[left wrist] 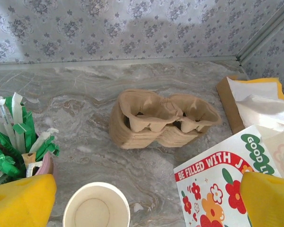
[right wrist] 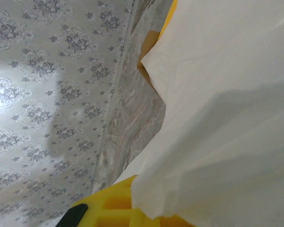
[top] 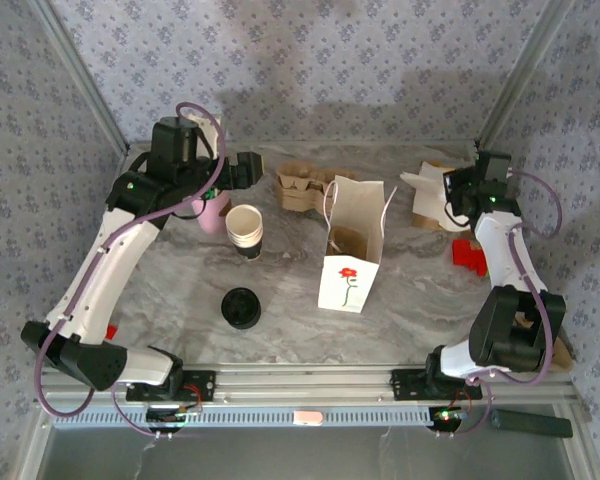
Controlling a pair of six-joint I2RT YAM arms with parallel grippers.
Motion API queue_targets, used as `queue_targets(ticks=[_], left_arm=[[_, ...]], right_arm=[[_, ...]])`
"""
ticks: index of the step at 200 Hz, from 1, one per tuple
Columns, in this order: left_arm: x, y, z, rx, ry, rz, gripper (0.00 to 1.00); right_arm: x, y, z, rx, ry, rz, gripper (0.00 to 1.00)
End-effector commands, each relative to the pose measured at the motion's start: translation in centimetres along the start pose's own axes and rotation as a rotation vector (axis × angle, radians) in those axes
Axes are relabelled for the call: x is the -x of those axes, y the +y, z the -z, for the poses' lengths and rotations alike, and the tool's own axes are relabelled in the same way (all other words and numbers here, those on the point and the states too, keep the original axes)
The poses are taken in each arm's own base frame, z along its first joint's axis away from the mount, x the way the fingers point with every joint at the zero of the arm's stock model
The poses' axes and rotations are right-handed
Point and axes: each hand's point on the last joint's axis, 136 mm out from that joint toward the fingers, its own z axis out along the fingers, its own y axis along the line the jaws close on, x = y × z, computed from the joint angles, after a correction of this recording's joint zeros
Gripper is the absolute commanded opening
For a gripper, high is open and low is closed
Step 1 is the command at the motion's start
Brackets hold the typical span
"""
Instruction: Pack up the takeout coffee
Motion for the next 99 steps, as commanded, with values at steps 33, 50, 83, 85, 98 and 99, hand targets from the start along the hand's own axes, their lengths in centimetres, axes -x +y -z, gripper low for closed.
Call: queue_targets(ticks=[33, 50, 83, 85, 98, 99], left_arm=[[1.5, -1.4, 1.8, -0.025, -0.04, -0.01, 1.0], [1.8, -1.8, 1.8, -0.031, -0.042, -0.023, 1.0], [2.7, -2.8, 1.9, -0.04, -0.054, -0.056, 1.0], [2.8, -2.9, 1.9, -0.042, -0.056, -0.058, 1.0], [3.4, -3.5, 1.9, -0.051, -0.066, -0.072, 1.0], [3.4, -3.5, 1.9, -0.052, -0.066, -0.073, 1.0]], right_arm=[[1.0, 5.0, 2.0, 0.104, 0.009, 0.159, 0.0], [1.2, 6.5, 3.3, 0.139, -0.015, 0.191, 0.0], [1.1, 8.5, 6.1, 0.201, -0.046, 0.223, 0.0], [1.0, 8.6, 6.3, 0.205, -0.048, 0.225, 0.0], [1.0, 9.6, 7.6, 0.24, -0.057, 0.234, 0.0], [1.0, 9.6, 7.7, 0.242, -0.057, 0.235, 0.0]])
